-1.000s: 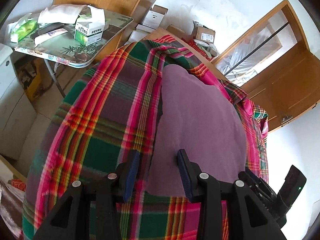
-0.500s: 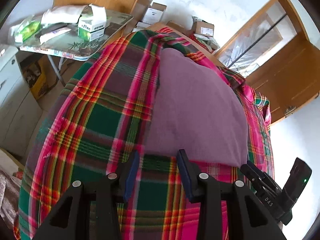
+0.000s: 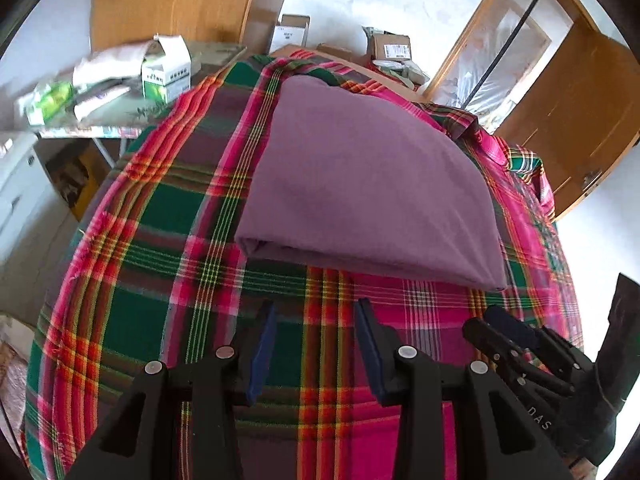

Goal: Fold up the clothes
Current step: 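Pull both grippers back from the folded pants stack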

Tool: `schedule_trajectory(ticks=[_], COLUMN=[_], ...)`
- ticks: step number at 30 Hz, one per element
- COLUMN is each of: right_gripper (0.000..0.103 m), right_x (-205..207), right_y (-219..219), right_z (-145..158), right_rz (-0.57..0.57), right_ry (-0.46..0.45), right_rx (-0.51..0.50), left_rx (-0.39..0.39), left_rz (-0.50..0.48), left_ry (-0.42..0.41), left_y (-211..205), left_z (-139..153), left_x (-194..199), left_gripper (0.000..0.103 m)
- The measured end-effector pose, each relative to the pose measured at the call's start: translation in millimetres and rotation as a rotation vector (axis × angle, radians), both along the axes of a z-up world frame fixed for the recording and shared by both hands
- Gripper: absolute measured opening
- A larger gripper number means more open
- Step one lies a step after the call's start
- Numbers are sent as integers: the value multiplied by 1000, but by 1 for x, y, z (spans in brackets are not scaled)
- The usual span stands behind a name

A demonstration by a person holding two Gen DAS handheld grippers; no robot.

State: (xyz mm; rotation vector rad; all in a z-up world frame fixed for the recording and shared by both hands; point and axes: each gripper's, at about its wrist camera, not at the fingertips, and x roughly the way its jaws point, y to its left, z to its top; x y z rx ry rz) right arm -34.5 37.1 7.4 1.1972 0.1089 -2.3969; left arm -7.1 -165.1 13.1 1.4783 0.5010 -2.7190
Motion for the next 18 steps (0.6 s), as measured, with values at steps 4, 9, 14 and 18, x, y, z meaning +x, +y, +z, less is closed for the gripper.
schedule_trajectory(ticks=[4,9,14,18], right_gripper=[43,53,68,70], right_x=[4,6,1,-2], right_y=[-6,-16,-12,-10], right_z=[-2,-3,-4,-5], right_rz=[-27,-42,-78,-97], right_ry=[36,80,69,60], right_rx=[50,143,143,140], left_rx=[-63,-148,-177,-219], left_rz=[17,35,50,45], left_ry=[3,31,55,67], left_y=[8,17,19,23], left_z=[-2,-4,-7,-8], left_x=[-4,-8,-13,-16], left_gripper=[39,39,39,39])
